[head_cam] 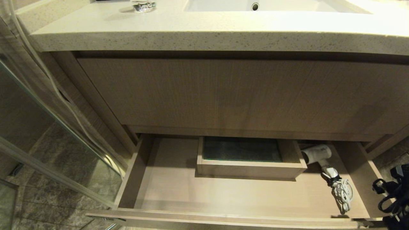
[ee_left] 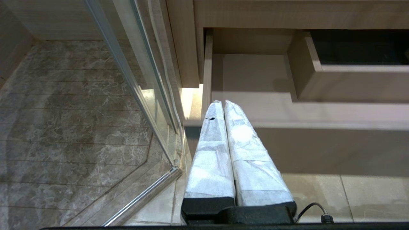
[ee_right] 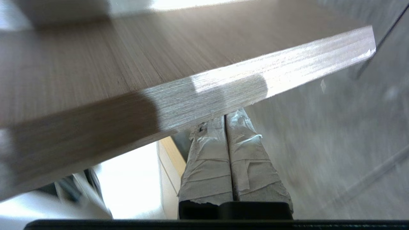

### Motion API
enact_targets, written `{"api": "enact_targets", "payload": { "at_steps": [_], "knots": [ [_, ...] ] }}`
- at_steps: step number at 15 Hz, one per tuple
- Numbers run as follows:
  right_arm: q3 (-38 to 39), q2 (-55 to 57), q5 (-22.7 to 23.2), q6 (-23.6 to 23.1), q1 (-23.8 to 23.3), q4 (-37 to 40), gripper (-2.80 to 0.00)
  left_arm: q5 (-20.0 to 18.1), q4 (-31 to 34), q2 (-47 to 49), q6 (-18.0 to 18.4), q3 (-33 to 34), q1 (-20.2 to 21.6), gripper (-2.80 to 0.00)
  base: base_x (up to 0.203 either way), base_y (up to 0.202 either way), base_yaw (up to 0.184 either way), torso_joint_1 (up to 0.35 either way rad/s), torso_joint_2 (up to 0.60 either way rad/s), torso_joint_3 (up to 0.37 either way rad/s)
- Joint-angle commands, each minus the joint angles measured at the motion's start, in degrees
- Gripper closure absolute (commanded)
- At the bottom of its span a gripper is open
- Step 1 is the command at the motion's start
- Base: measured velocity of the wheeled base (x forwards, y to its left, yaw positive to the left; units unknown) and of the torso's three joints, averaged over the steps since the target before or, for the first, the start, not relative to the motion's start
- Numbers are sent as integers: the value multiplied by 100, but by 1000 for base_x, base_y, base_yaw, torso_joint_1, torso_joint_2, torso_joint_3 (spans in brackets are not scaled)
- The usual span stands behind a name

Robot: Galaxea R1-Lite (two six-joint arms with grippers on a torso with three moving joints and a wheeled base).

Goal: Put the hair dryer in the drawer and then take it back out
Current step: Close the drawer

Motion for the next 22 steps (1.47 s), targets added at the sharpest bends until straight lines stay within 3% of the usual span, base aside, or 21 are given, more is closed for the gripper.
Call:
{"api": "enact_targets", "payload": {
  "at_steps": [1,3,6,12,17,19,21,22],
  "knots": [
    [-36,-177,270,-20,64,-855,0,2,1,0,-1,0,0,0,0,0,0,0,0,0],
    [-56,-236,327,15,250,-1481,0,2,1,0,-1,0,0,0,0,0,0,0,0,0],
    [-204,-270,460,310,453,-1805,0,2,1,0,-1,0,0,0,0,0,0,0,0,0],
    [93,-1107,825,-36,267,-1672,0,2,1,0,-1,0,0,0,0,0,0,0,0,0],
    [64,-1471,867,-144,296,-1287,0,2,1,0,-1,0,0,0,0,0,0,0,0,0],
    [72,-1795,1108,-696,352,-1186,0,2,1,0,-1,0,0,0,0,0,0,0,0,0],
    [199,-2234,1854,-1555,505,-1154,0,2,1,0,-1,0,0,0,0,0,0,0,0,0],
    [345,-2447,2334,-2213,678,-1153,0,2,1,0,-1,0,0,0,0,0,0,0,0,0]
  ]
}}
